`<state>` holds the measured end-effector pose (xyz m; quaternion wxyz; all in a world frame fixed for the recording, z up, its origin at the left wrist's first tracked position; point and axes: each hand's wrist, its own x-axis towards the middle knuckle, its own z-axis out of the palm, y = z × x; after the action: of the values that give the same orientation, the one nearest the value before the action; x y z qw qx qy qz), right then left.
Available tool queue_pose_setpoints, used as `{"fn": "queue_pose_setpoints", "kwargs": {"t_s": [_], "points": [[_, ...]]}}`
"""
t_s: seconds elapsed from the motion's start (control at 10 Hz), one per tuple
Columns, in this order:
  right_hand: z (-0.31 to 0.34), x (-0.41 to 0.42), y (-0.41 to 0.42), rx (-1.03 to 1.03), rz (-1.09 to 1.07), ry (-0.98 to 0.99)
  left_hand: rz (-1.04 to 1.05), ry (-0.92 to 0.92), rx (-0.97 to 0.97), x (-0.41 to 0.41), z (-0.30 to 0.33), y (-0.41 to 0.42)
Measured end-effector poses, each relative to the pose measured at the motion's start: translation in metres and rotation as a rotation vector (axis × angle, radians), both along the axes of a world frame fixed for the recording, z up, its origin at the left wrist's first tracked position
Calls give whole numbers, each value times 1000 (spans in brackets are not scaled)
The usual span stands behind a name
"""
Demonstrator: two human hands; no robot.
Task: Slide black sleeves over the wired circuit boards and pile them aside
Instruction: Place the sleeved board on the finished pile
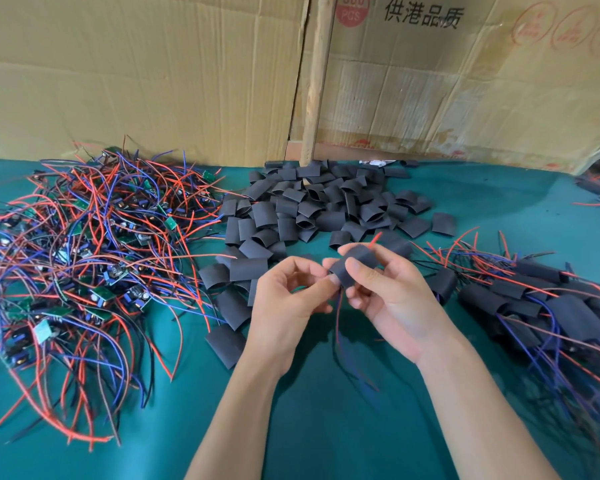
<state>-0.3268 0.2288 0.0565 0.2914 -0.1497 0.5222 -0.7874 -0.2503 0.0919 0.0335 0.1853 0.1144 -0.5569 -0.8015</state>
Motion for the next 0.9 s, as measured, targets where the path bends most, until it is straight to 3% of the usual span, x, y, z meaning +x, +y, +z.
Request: {"fn": "queue_pose_setpoints", "kwargs": {"t_s": [0.2,0.3,0.4,0.5,0.6,0.7,0.8,0.9], "points": [[14,8,0,175,-74,72,36,-64,-267,-2,-2,9],[36,-6,25,213,-253,117,-38,-133,-357,-2,-2,14],[60,-24,75,500,-496,241,-34,-166,-370,-4,-4,12],[66,-43,126,1120,-617,464,-20,-179,-376,-4,-3,12],[73,-47,136,1314,-707,622,-15,-188,-403,-4,-2,13],[92,-8,51,1121,-647,806,-10,-200,-435,-3,0,13],[84,42,-54,935,-175,1006,46,-182,-486,-2,0,14],[57,80,-140,946,165,1181,91,-235,-530,-5,2,18]]}}
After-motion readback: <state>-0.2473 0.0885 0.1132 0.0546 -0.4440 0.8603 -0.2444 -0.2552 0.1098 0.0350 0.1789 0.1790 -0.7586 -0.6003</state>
